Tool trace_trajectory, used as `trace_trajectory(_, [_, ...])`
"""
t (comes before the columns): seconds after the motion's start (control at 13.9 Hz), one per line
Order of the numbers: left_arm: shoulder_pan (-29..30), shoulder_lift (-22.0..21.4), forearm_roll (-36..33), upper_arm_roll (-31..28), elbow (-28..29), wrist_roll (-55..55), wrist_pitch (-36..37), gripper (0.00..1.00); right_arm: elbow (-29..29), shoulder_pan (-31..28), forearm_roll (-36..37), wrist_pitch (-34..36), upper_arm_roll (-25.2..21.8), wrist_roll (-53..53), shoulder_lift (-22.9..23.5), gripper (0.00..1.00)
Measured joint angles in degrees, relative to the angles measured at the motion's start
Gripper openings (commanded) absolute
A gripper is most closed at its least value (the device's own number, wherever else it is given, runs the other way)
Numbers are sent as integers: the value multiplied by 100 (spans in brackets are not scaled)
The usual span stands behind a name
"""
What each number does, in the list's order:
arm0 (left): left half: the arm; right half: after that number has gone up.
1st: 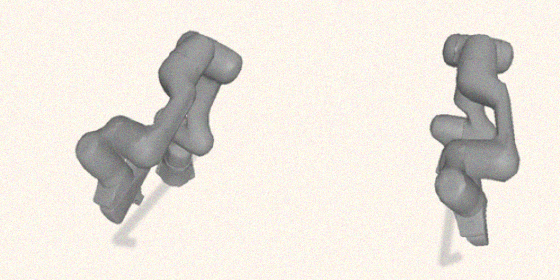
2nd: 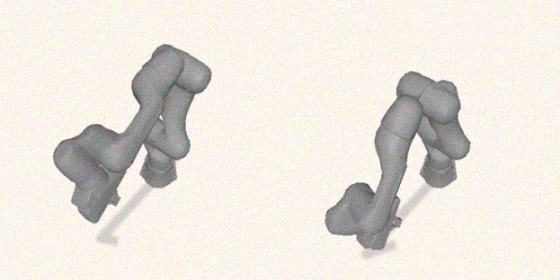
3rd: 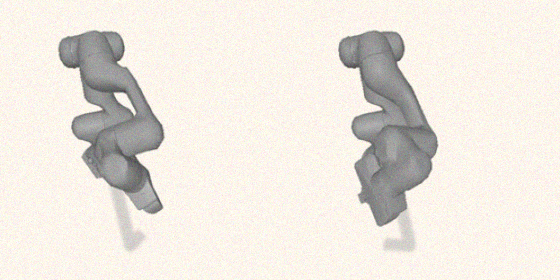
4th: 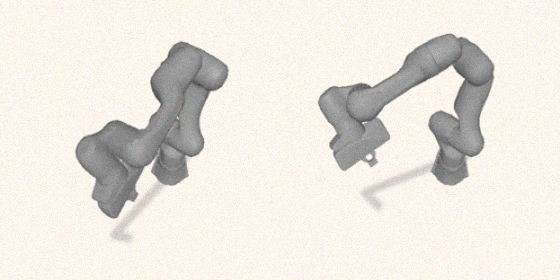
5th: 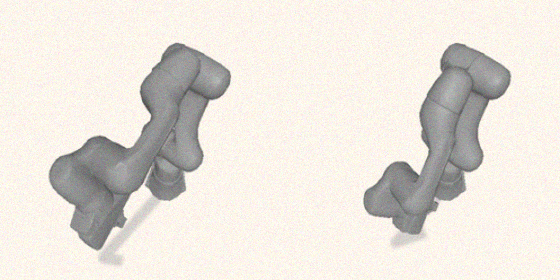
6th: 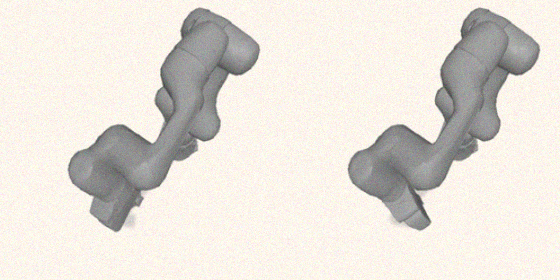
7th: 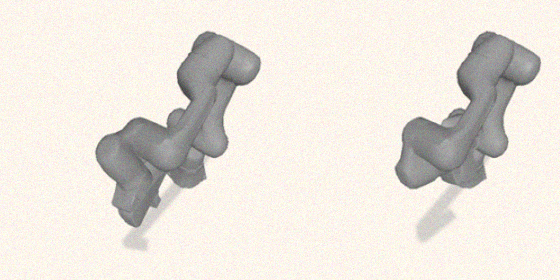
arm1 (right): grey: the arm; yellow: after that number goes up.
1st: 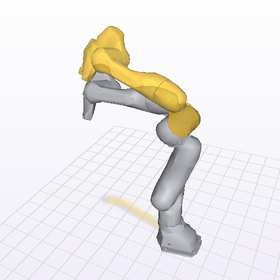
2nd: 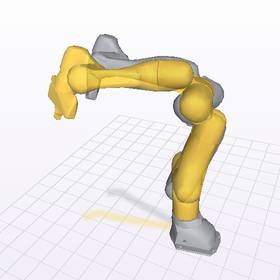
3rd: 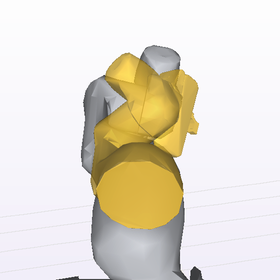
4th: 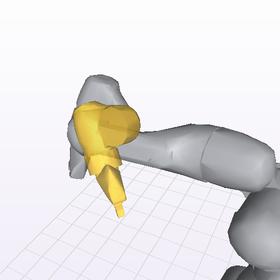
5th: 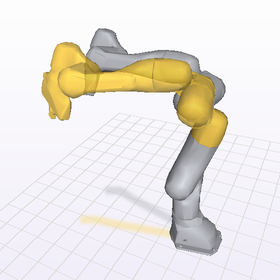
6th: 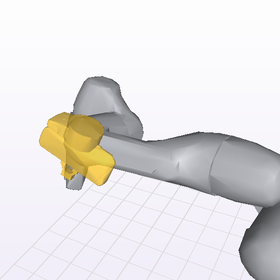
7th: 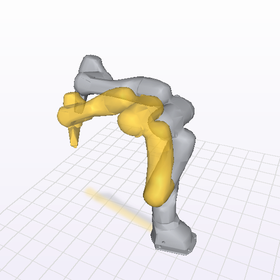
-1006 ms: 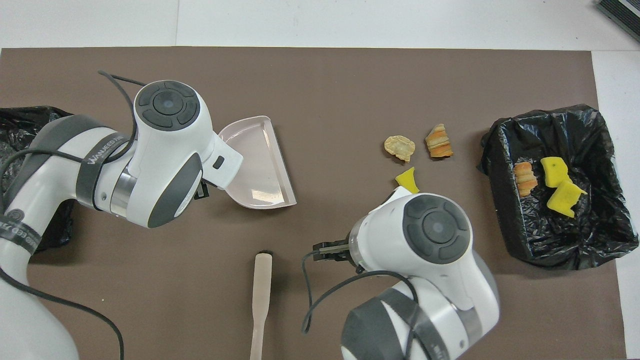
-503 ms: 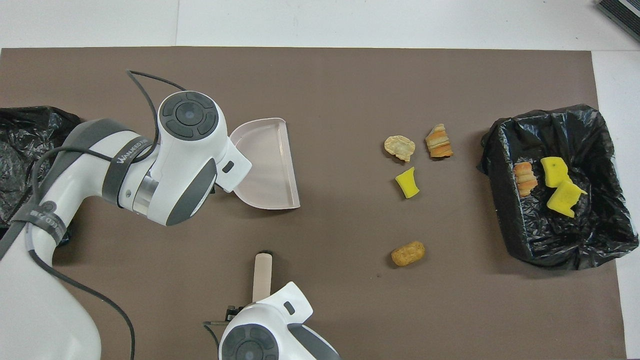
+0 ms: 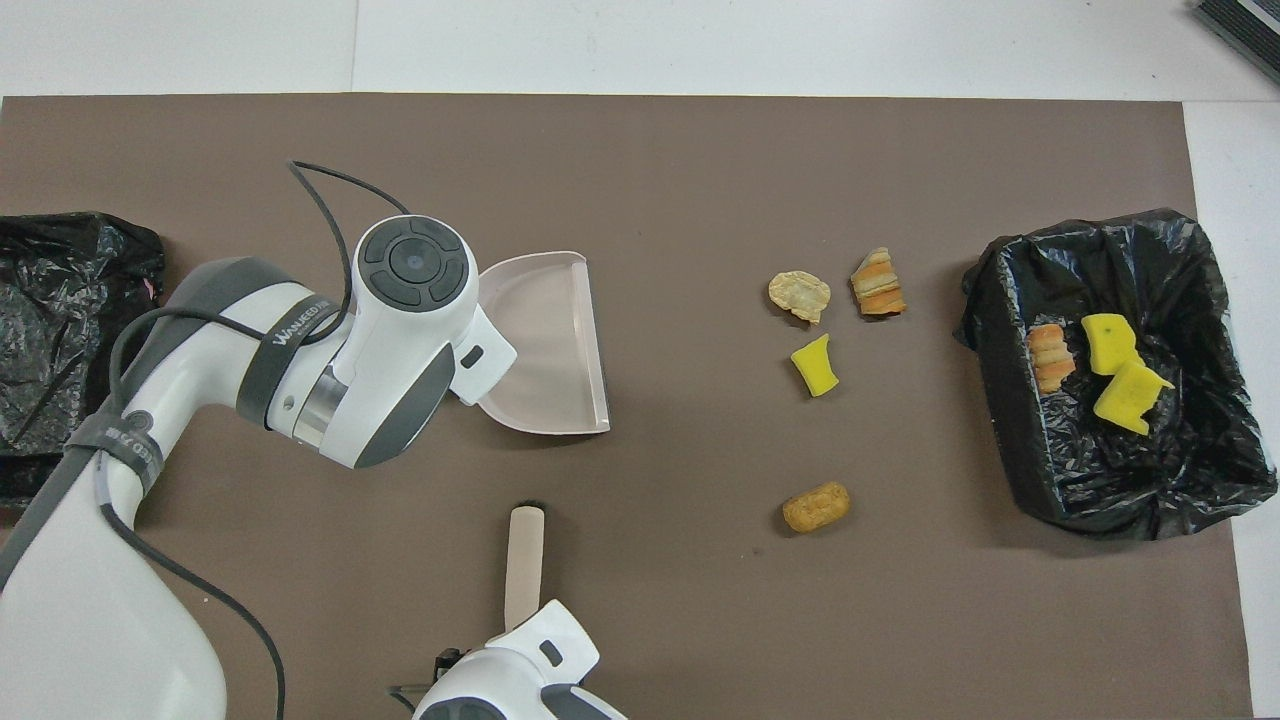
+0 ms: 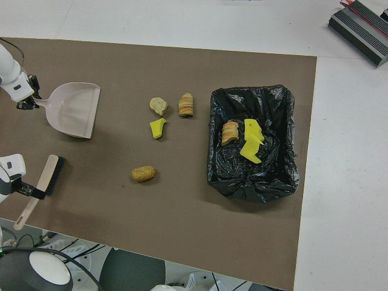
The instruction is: Sweep and dump trash in bin
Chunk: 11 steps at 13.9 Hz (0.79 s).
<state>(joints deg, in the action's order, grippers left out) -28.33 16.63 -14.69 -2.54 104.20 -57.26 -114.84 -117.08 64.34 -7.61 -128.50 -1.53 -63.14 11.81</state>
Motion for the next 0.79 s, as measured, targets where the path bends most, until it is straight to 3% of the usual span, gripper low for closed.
trace_trajectory(0.07, [-23, -3, -33, 2, 27, 0, -14, 0, 0, 42, 0, -24, 0, 0, 71, 74])
trace_trajectory(0.14, [-59, -6, -66, 0, 59, 0, -33, 0, 1, 54, 0, -24, -1, 0, 123, 59])
trace_trajectory(0.5, [-226, -14, -325, 1, 248, 17, -278, 0, 9, 53, -4, 46, -25, 0, 151, 55])
trace_trajectory(0.57, [-230, -17, -330, 1, 291, 17, -338, 0, 13, 53, -4, 50, -25, 0, 151, 36])
trace_trajectory(0.65, [-231, -20, -331, 1, 317, 17, -374, 0, 13, 53, -4, 54, -25, 0, 151, 8])
trace_trajectory(0.72, [-232, -23, -331, 1, 329, 20, -388, 0, 14, 53, -4, 55, -25, 0, 151, 0])
trace_trajectory(0.79, [-234, -28, -331, 1, 337, 25, -396, 0, 15, 53, -4, 56, -25, 0, 151, 0])
